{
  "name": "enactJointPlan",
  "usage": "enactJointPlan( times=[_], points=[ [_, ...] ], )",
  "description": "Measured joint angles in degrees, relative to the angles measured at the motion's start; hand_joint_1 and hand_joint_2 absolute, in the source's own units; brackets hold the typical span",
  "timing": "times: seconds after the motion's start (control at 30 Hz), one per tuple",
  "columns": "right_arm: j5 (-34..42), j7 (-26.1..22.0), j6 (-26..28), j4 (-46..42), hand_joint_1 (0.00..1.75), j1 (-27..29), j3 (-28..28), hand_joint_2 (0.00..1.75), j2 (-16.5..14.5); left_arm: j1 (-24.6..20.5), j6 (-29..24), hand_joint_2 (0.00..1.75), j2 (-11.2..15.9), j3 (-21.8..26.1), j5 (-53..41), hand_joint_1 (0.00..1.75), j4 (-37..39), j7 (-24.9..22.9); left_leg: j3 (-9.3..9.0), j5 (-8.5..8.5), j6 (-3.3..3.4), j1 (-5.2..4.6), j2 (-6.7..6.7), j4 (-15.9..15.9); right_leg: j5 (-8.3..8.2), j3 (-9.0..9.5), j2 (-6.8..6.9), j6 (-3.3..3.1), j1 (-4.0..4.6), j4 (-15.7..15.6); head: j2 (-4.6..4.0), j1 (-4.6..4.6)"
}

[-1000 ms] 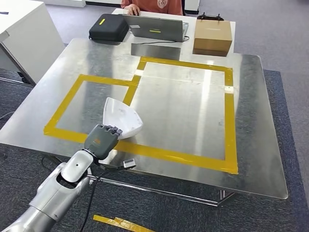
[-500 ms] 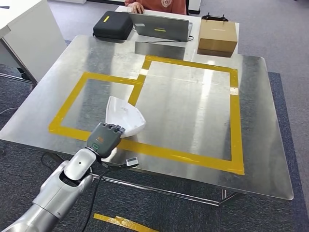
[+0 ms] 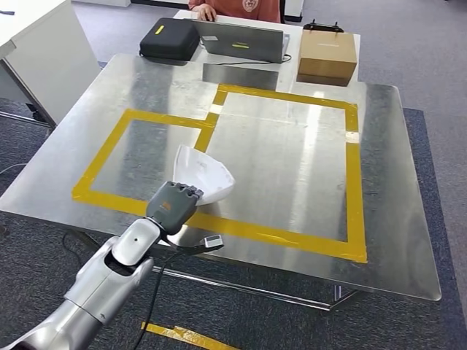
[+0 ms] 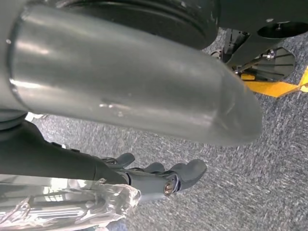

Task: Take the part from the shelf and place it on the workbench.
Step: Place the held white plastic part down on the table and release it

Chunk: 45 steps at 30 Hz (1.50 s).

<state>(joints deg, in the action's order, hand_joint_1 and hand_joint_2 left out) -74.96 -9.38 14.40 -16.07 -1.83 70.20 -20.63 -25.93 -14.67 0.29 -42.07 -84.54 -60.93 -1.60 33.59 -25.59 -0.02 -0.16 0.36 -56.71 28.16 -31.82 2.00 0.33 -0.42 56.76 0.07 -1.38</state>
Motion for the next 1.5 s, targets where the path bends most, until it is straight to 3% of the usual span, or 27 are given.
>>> enactJointPlan(
  times=[0.37,0.77,0.9,1.03,1.17,1.5],
  points=[
    [1.0,0.6,0.0,0.4,0.00,-0.1,0.8,0.00,0.0,-3.6,3.1,1.75,-1.1,2.2,-0.2,1.75,9.6,-7.4,-0.02,0.02,-0.01,0.00,0.00,0.0,-0.01,0.04,-0.01,0.00,0.01,0.0,0.01,0.00],
    [1.0,1.1,0.0,0.4,0.00,-0.1,0.8,0.00,0.0,-7.0,3.2,1.75,1.8,4.7,-0.3,1.75,17.8,-12.6,-0.08,0.05,-0.05,0.01,0.01,0.0,0.00,0.04,-0.01,-0.01,0.04,0.1,0.00,0.00],
    [0.9,1.2,0.0,0.4,0.00,-0.1,0.8,0.00,0.0,-7.2,2.3,1.75,2.5,5.2,-0.3,0.00,18.9,-13.0,-0.08,0.07,-0.08,0.02,0.01,0.0,0.00,0.04,-0.01,-0.01,0.05,0.1,0.01,0.01],
    [0.7,1.2,0.0,0.4,0.00,-0.1,0.8,0.00,0.1,-7.1,1.5,1.75,2.6,6.3,-0.2,0.00,19.6,-11.9,-0.08,0.08,-0.08,0.02,0.01,0.0,0.00,0.04,-0.01,-0.01,0.05,0.1,0.01,0.00],
    [0.5,1.2,0.0,0.4,0.00,-0.1,0.8,0.00,0.2,-7.1,1.7,0.00,2.5,7.6,-0.2,0.00,20.0,-10.9,-0.08,0.08,-0.09,0.01,0.01,0.0,0.00,0.04,-0.01,-0.01,0.05,0.1,0.02,0.01],
    [0.6,0.9,0.0,0.4,0.00,-0.1,0.8,0.00,0.3,-7.2,0.3,0.00,2.1,10.6,-0.2,0.00,20.1,-9.3,-0.11,0.11,-0.10,0.01,-0.01,0.0,0.00,0.09,0.06,-0.01,0.05,0.1,0.01,0.00]
  ],
)
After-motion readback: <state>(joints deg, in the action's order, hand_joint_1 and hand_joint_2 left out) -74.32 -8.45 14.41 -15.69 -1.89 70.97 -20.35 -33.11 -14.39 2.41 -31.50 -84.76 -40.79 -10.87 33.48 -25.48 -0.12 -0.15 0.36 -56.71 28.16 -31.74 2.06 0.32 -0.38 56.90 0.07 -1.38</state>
